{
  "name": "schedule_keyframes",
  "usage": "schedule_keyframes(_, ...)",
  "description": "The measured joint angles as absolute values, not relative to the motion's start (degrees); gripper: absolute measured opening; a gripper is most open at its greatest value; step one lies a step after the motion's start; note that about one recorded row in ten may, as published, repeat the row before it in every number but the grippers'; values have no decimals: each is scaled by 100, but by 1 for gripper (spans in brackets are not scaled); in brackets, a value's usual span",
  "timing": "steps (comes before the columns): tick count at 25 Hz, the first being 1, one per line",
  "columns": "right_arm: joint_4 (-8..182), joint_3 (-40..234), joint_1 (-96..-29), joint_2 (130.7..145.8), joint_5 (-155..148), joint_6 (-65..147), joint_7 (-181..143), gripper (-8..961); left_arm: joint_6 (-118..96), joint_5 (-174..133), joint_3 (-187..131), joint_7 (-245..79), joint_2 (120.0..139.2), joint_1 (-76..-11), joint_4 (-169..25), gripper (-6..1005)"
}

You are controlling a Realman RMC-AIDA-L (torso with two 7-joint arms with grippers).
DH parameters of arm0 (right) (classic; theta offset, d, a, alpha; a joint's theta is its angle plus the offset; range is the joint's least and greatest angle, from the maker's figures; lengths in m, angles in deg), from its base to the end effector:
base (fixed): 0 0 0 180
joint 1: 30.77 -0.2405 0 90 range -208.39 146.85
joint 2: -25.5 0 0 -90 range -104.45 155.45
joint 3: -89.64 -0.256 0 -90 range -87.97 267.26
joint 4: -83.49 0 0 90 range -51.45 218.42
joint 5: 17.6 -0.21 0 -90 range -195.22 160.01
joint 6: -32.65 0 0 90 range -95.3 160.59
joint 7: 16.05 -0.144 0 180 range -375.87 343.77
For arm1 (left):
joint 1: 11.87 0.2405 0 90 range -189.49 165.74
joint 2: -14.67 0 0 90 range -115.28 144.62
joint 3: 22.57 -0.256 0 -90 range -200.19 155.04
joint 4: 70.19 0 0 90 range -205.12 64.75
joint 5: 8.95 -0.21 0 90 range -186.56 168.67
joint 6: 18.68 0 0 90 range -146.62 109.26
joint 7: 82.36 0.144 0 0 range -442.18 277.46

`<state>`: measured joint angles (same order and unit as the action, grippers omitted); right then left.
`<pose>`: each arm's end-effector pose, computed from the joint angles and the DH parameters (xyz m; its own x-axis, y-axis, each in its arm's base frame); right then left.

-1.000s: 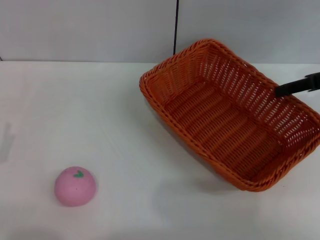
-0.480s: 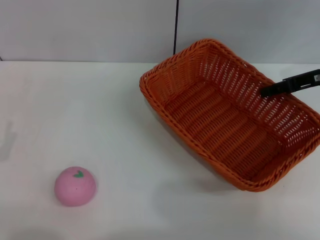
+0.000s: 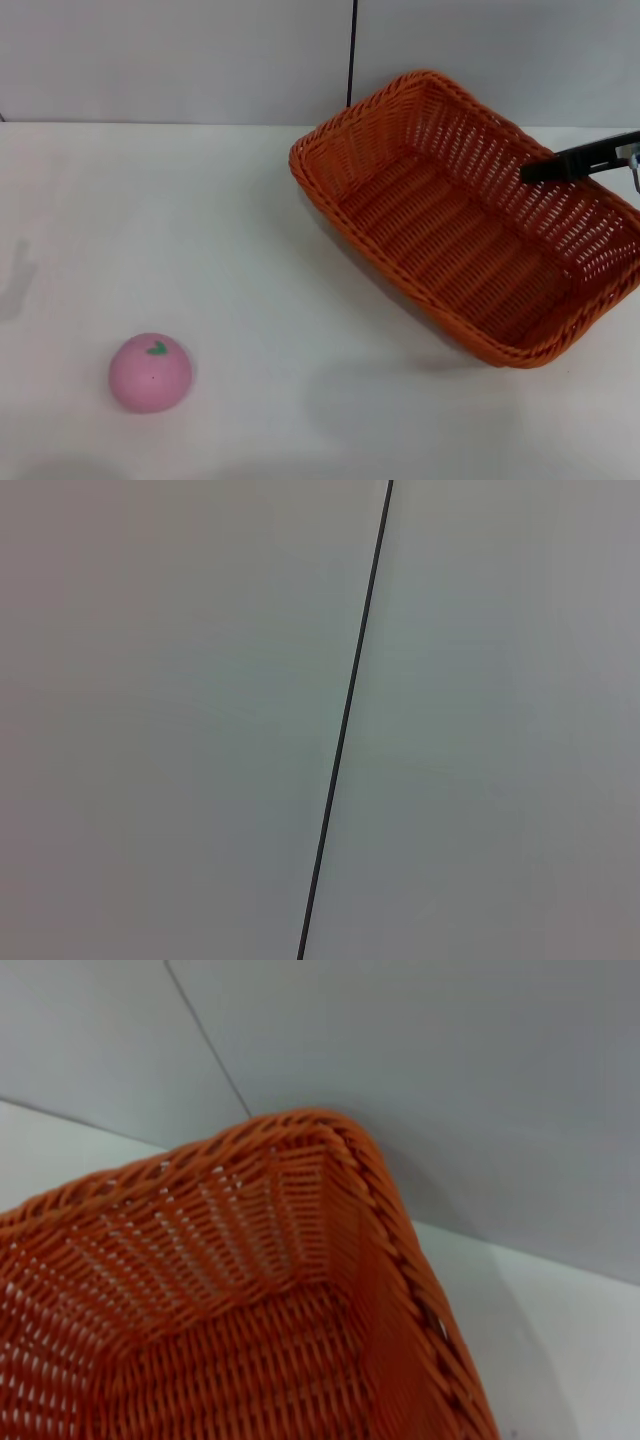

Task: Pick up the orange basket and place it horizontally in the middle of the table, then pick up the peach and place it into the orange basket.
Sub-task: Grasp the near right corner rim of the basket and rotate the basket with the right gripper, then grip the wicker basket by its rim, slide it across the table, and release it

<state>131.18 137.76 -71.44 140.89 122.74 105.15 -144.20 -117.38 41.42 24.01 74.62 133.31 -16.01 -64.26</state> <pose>0.2553 0.4105 0.0352 0.6179 -0.7514 -0.2315 -0.7673 -0.5121 -0.3860 -0.3706 0.1823 0.0362 0.5309 -0.2914 0.7958 0.8246 -0.0386 -0.5643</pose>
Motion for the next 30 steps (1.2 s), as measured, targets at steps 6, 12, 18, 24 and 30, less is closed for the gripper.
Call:
schedule_keyframes(6,13188,13762,-7084,14103,12090,10510,-13936,205,-11768,4141,2401,7461,13332,-1572,-6428,811)
schedule_keyframes(12,13327,13800,-7113,14160,12083,10884,-12758,159,-11785,4141,2401,7461,13332,-1541,-6439,810)
schedule_keyframes(18,13676,13810,-7144,14293,12029,11325,-11230,170,-11864,4132,2327,7461,13333,-1482,-6485,808)
schedule_keyframes(24,13782,13816,-7324,14256,11984,11851,-10035,180,-12110,4132,2157,7466,13328,-1344,-6493,807)
schedule_keyframes(30,13849,13922,-7434,14238,11999,12102,-8935,190,-12376,4133,1884,7474,13342,-1199,-6403,805)
